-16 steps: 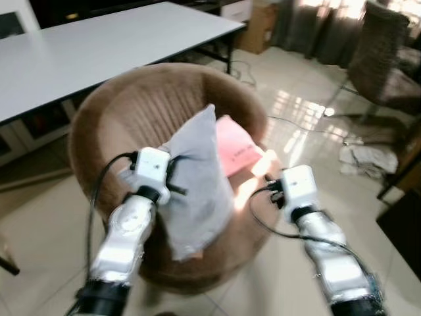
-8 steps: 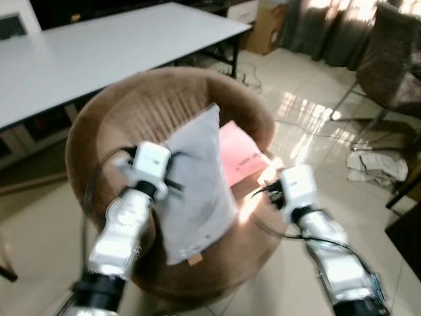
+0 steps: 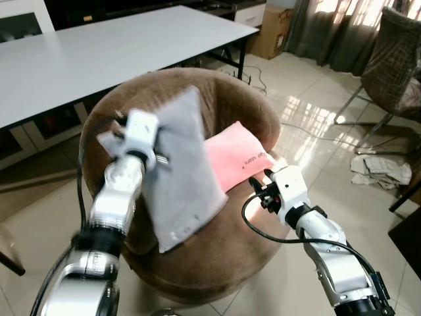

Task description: Move the pillow to the sofa from floor

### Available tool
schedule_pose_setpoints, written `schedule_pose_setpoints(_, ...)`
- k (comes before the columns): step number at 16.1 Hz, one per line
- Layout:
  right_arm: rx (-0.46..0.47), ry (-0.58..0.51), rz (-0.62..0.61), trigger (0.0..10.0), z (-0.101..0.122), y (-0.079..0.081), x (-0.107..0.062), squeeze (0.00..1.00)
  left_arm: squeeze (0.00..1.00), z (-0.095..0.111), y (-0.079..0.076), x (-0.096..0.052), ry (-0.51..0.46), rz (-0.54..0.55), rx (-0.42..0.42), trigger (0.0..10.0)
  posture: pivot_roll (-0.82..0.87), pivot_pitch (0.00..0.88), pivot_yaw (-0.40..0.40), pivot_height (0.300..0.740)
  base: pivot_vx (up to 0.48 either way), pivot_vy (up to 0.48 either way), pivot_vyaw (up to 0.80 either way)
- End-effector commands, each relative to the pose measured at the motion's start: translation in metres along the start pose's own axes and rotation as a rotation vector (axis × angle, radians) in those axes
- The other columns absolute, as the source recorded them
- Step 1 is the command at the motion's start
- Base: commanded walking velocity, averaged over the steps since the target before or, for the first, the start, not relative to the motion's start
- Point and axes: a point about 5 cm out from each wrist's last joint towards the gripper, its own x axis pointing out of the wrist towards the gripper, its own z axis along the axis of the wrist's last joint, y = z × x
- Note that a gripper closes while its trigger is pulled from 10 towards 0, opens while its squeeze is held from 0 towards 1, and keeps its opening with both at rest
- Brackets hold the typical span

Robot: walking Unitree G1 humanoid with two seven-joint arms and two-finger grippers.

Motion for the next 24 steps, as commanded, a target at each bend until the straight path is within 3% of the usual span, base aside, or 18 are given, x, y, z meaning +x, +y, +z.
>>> schedule_pose_setpoints(1, -0.002, -0.010, 0.022, 10.0, 0.004, 0.002, -0.001, 0.00, 0.00, 0.015, 0.005, 0.011, -0.043, 0.056, -0.009, 10.0, 0.02, 0.000, -0.009, 0.740, 0.000, 0.000, 0.00)
schedule_pose_setpoints(5, -0.003, -0.008, 0.040, 10.0, 0.004, 0.006, -0.003, 0.00, 0.00, 0.039, 0.013, 0.030, -0.072, 0.137, -0.007, 10.0, 0.02, 0.002, -0.004, 0.740, 0.000, 0.000, 0.00)
schedule_pose_setpoints(7, -0.007, -0.001, 0.049, 10.0, 0.003, 0.007, -0.004, 0.00, 0.00, 0.051, 0.022, 0.036, -0.086, 0.201, 0.034, 10.0, 0.01, 0.013, -0.003, 0.740, 0.000, 0.000, 0.00)
schedule_pose_setpoints(9, -0.006, 0.002, 0.067, 10.0, 0.003, 0.012, -0.005, 0.00, 0.00, 0.050, 0.031, 0.039, -0.053, 0.283, 0.076, 10.0, 0.01, 0.027, -0.002, 0.740, 0.000, 0.000, 0.00)
schedule_pose_setpoints(11, 0.005, 0.002, 0.098, 10.0, 0.003, 0.017, -0.007, 0.00, 0.00, 0.047, 0.035, 0.040, -0.037, 0.341, 0.053, 10.0, 0.00, 0.039, -0.002, 0.740, 0.000, 0.000, 0.00)
schedule_pose_setpoints(14, 0.050, -0.009, 0.188, 10.0, 0.004, 0.024, -0.010, 0.00, 0.00, 0.039, 0.023, 0.041, -0.009, 0.334, -0.041, 10.0, 0.00, 0.051, -0.004, 0.740, 0.000, 0.000, 0.00)
schedule_pose_setpoints(16, 0.018, 0.029, 0.272, 10.0, -0.002, 0.031, -0.014, 0.00, 0.00, 0.020, 0.010, 0.039, 0.070, 0.347, -0.114, 10.0, -0.01, 0.060, -0.003, 0.740, 0.000, 0.000, 0.00)
schedule_pose_setpoints(21, -0.009, 0.038, 0.282, 10.0, -0.003, 0.036, -0.015, 0.00, 0.00, 0.003, -0.035, 0.035, 0.135, 0.235, -0.241, 10.0, -0.03, 0.077, 0.014, 0.740, 0.000, 0.000, 0.00)
schedule_pose_setpoints(22, -0.009, 0.041, 0.281, 10.0, -0.003, 0.038, -0.016, 0.00, 0.00, -0.005, -0.037, 0.032, 0.182, 0.261, -0.266, 10.0, -0.04, 0.079, 0.017, 0.740, 0.000, 0.000, 0.00)
schedule_pose_setpoints(24, -0.003, 0.046, 0.285, 10.0, -0.005, 0.043, -0.019, 0.00, 0.00, -0.027, -0.023, 0.024, 0.276, 0.341, -0.176, 10.0, -0.04, 0.088, 0.023, 0.740, 0.000, 0.000, 0.00)
